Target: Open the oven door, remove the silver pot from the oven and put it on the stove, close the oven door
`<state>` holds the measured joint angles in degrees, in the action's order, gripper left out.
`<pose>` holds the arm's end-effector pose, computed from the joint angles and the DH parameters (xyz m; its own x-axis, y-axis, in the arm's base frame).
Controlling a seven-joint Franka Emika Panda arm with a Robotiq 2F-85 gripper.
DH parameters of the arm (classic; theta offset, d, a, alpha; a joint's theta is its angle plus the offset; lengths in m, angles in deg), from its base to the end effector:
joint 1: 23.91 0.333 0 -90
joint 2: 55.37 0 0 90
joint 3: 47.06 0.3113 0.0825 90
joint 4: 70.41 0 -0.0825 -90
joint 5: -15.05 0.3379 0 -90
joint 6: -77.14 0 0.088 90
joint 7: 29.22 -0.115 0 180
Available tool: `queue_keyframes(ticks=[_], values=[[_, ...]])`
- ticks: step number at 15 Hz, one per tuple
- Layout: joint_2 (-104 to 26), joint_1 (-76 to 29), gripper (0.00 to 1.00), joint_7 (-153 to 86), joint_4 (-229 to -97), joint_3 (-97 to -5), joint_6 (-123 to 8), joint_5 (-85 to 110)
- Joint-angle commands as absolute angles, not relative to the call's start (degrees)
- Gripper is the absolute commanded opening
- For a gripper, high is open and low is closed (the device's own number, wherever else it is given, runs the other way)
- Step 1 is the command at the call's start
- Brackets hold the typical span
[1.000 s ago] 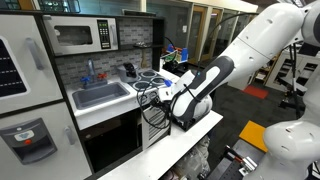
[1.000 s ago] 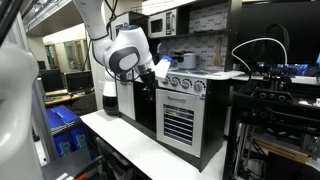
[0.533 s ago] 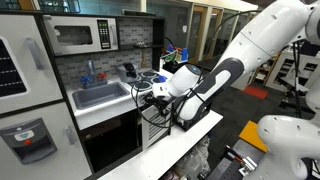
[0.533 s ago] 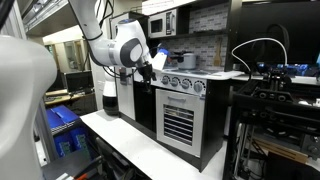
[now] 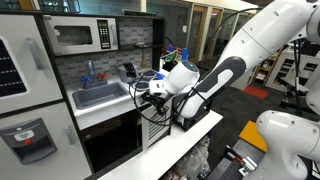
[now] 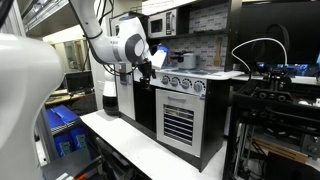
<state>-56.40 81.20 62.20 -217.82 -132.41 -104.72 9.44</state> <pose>0.4406 0.1673 0.3596 -0.4324 0.9003 -0.0489 0.7314 0.3820 0.5649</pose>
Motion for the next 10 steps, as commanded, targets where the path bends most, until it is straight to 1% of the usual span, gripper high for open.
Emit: queue_keyframes(ticks=[1,3,4,5,6,7,8,9,10], values=[[-53.6,81.5,1.0,61.8,-217.0,-132.5,-102.8,9.8],[-53.4,81.4,1.0,62.0,-217.2,-132.6,-102.2,9.7],[-53.7,69.8,1.0,58.3,-217.3,-121.9,-101.7,5.1],[-53.3,79.5,1.0,61.6,-217.4,-130.9,-101.6,8.9],[-53.2,77.7,1.0,61.2,-217.3,-129.2,-101.3,8.6],[-53.7,66.2,1.0,57.4,-217.3,-118.7,-100.8,4.1],[-53.6,64.3,1.0,57.1,-217.2,-116.8,-100.6,3.6],[-52.6,71.8,1.0,59.3,-217.1,-123.5,-101.0,7.4],[-52.4,70.1,1.0,58.5,-217.0,-121.8,-101.2,7.9]])
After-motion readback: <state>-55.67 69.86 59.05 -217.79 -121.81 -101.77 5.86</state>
